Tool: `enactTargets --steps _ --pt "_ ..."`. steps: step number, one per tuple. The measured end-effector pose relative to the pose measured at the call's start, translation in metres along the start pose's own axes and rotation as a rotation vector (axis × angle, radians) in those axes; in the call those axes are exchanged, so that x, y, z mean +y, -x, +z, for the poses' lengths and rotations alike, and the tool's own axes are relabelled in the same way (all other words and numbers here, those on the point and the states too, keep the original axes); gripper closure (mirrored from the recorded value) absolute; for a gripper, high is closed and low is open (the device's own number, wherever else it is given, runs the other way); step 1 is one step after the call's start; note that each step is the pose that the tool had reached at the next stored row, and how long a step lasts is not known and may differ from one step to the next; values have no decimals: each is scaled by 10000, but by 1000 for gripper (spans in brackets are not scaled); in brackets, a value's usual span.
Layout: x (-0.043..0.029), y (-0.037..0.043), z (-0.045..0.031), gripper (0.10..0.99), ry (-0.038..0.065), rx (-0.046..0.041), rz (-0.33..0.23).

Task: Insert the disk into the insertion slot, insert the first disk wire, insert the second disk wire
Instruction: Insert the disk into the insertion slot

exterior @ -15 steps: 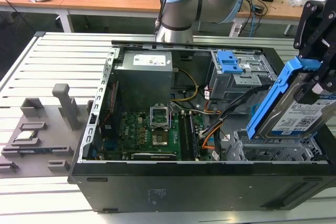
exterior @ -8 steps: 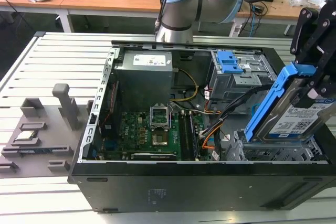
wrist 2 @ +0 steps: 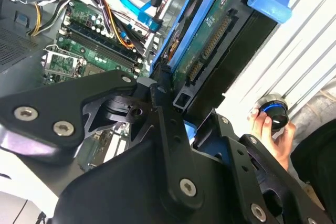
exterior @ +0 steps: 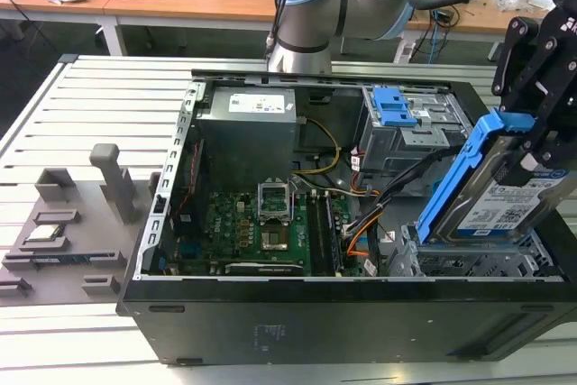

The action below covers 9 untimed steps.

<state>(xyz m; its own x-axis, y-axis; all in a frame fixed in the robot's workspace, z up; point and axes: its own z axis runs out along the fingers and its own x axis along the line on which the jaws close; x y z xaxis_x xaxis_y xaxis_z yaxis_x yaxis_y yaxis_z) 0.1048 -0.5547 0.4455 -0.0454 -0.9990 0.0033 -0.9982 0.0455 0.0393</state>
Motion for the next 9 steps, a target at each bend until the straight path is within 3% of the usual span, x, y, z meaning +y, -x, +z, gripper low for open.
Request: enactTargets --steps 9 --pt "19 27 81 722 0 -1 1"
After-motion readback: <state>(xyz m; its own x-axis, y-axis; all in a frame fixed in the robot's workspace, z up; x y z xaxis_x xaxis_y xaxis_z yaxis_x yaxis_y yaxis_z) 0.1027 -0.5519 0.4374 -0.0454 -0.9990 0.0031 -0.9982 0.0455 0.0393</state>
